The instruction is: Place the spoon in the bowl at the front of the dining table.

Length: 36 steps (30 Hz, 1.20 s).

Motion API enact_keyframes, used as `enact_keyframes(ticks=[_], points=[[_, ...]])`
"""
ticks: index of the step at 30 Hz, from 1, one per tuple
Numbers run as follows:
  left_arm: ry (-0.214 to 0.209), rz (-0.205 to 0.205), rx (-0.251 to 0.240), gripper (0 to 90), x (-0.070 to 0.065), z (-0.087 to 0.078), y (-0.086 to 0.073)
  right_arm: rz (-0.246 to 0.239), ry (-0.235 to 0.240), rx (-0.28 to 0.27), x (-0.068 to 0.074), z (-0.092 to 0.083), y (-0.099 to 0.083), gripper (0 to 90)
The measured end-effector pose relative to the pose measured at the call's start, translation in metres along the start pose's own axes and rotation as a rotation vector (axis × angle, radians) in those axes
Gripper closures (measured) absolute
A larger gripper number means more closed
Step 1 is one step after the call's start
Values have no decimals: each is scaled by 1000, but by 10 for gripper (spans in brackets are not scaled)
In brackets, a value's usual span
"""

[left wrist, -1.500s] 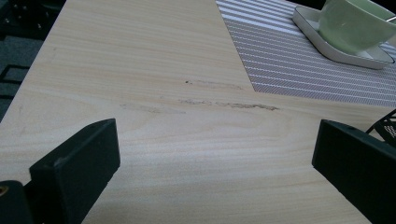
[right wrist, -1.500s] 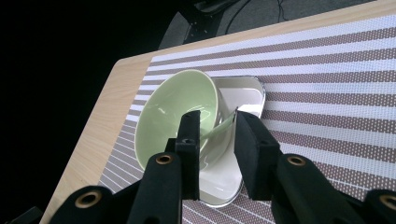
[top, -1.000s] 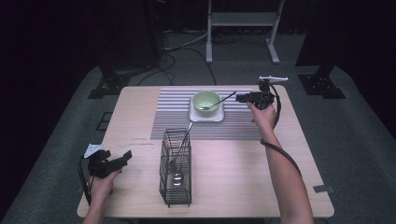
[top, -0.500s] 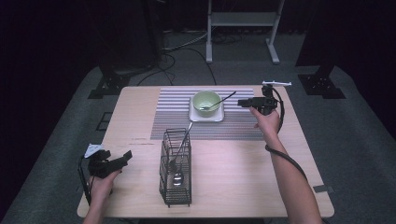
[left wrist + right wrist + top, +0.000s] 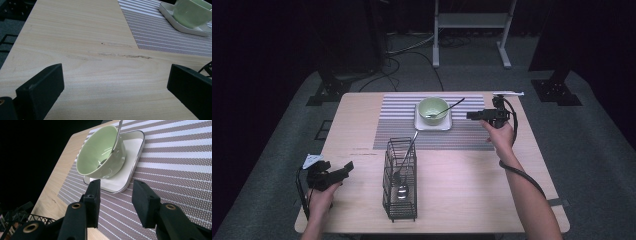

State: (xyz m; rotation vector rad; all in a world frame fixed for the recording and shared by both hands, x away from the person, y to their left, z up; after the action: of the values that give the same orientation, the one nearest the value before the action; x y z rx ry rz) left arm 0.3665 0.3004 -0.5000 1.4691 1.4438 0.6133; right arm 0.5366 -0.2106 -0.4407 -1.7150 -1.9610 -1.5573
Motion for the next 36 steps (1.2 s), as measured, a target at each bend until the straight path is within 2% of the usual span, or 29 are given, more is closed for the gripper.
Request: enact_keyframes(ticks=[16,36], points=[[1,-4,1,0,1,0,0,-28,23,45,8,2,-17,535],[0,-6,0,0,1,0,0,-52,39,73,17,2,-32,503]])
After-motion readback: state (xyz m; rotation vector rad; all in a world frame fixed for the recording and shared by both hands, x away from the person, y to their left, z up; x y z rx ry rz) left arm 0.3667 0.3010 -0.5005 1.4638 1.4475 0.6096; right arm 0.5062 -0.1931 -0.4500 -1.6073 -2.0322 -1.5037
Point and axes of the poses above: each handheld gripper's, and its own axes: z roughly forward along the jaws, y roughly out of its top, x roughly to its left, the point moved 6 cm from there along z, roughly forward along the jaws, and after that the axes turned 5 degrees about -x, right-handed, at the moved point
